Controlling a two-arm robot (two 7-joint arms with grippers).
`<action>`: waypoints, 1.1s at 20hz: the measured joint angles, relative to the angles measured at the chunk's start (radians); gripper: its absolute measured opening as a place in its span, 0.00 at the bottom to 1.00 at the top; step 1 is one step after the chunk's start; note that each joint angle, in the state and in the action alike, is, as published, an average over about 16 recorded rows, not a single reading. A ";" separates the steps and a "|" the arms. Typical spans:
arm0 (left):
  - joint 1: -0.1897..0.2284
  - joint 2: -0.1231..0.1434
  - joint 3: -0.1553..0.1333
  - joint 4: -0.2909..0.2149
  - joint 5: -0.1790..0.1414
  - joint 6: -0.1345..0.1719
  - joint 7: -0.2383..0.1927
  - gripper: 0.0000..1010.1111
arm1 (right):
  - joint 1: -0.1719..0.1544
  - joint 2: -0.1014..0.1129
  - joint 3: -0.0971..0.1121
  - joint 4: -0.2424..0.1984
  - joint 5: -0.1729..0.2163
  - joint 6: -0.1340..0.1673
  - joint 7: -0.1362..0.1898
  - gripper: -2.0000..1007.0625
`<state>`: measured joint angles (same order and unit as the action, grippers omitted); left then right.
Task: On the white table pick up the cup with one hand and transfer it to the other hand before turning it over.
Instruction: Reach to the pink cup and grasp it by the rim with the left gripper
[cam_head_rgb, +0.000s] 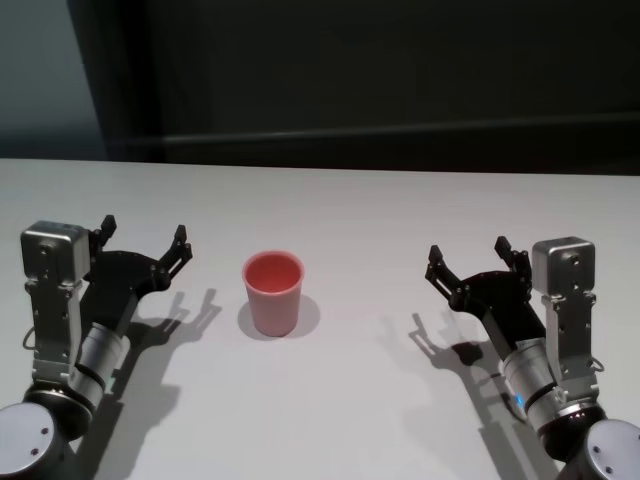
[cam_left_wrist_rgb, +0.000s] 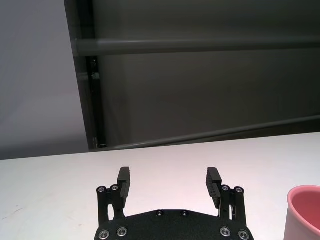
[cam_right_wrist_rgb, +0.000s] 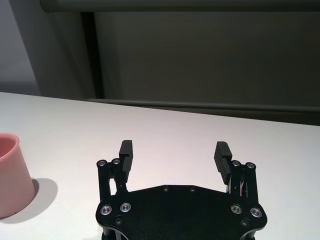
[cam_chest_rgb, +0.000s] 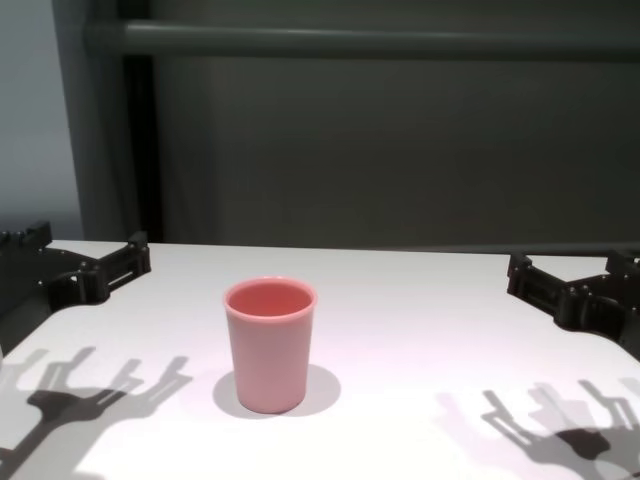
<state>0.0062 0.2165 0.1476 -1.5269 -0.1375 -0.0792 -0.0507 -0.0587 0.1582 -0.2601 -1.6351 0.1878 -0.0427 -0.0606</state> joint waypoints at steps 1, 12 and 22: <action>0.000 0.000 0.000 0.000 0.000 0.000 0.000 0.99 | 0.000 0.000 0.000 0.000 0.000 0.000 0.000 0.99; 0.000 0.000 0.000 0.000 0.000 0.000 0.000 0.99 | 0.000 0.000 0.000 0.000 0.000 0.000 0.000 0.99; 0.000 0.000 0.000 0.000 0.000 0.000 0.000 0.99 | 0.000 0.000 0.000 0.000 0.000 0.000 0.000 0.99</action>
<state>0.0062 0.2166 0.1476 -1.5269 -0.1375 -0.0792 -0.0507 -0.0587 0.1583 -0.2601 -1.6351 0.1878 -0.0427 -0.0606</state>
